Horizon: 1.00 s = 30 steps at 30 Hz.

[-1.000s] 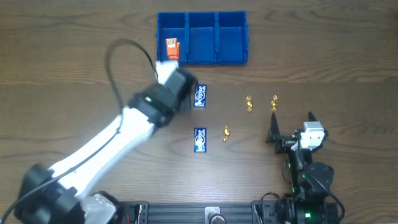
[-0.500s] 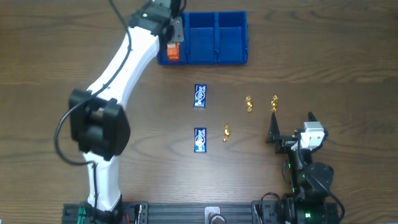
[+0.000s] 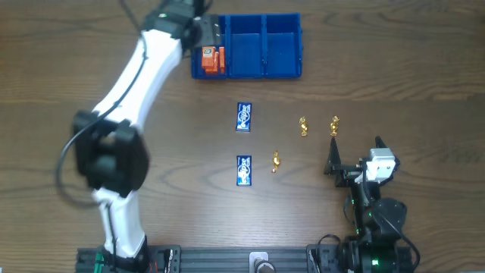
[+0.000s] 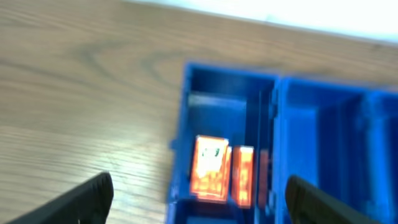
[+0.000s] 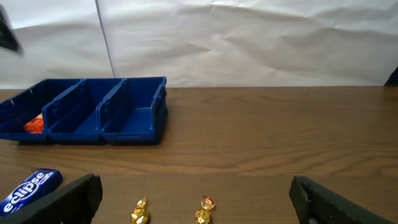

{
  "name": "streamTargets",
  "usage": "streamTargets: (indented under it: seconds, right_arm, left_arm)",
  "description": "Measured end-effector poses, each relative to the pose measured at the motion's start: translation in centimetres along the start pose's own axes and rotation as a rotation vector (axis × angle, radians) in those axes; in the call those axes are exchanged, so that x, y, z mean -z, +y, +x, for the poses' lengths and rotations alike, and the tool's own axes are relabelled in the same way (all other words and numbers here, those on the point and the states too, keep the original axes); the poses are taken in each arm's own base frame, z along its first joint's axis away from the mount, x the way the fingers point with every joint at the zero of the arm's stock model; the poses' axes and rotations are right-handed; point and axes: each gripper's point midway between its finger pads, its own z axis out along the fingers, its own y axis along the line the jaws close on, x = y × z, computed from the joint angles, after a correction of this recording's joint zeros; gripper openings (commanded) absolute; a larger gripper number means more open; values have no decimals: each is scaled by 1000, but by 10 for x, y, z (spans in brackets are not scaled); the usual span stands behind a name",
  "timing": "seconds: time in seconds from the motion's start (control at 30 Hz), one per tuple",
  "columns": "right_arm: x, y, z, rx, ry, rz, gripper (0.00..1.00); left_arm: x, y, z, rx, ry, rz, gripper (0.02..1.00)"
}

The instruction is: Sort Candies Into Trays

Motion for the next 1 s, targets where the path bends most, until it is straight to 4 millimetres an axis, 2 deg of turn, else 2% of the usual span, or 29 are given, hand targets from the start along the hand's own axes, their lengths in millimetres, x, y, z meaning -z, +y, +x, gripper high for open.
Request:
streamTargets:
  seconds: [0.07, 0.1, 0.13, 0.17, 0.2, 0.27, 0.3, 0.4, 0.47, 0.53, 0.57, 0.63, 0.73, 0.8, 0.9, 1.0]
  right_arm:
    - [0, 0, 0, 0, -1, 0, 998]
    - [0, 0, 0, 0, -1, 0, 998]
    - [0, 0, 0, 0, -2, 0, 998]
    - [0, 0, 0, 0, -1, 0, 998]
    - [0, 0, 0, 0, -2, 0, 998]
    - [0, 0, 0, 0, -2, 0, 998]
    - [0, 0, 0, 0, -1, 0, 998]
    - [0, 0, 0, 0, -2, 0, 998]
    - [0, 0, 0, 0, -1, 0, 998]
    - [0, 0, 0, 0, -2, 0, 998]
    - [0, 0, 0, 0, 0, 0, 998]
    - [0, 0, 0, 0, -1, 0, 998]
    - [0, 0, 0, 0, -1, 0, 998]
    - [0, 0, 0, 0, 0, 0, 998]
    - [0, 0, 0, 0, -1, 0, 998]
    - [0, 0, 0, 0, -1, 0, 998]
  left_arm:
    - [73, 15, -35, 54, -227, 67, 917]
    - [116, 22, -47, 72, -334, 97, 921]
    - [168, 30, -56, 85, -454, 128, 923]
    - [205, 36, -55, 86, -536, 147, 925]
    - [243, 46, -46, 84, -611, 162, 930]
    - [288, 60, -27, 71, -720, 177, 939]
    - [300, 68, -12, 55, -761, 175, 943]
    - [298, 81, 23, 10, -803, 163, 982]
    - [281, 101, 65, -17, -822, 136, 1000]
    - [285, 111, 74, -12, -901, 142, 998]
    - [277, 128, 96, -2, -928, 120, 998]
    - [268, 141, 119, 6, -964, 104, 998]
    - [240, 155, 154, 8, -964, 85, 998]
    - [214, 161, 179, 2, -956, 78, 998]
    - [182, 164, 204, -10, -853, 74, 998]
    - [173, 164, 213, -17, -792, 73, 998]
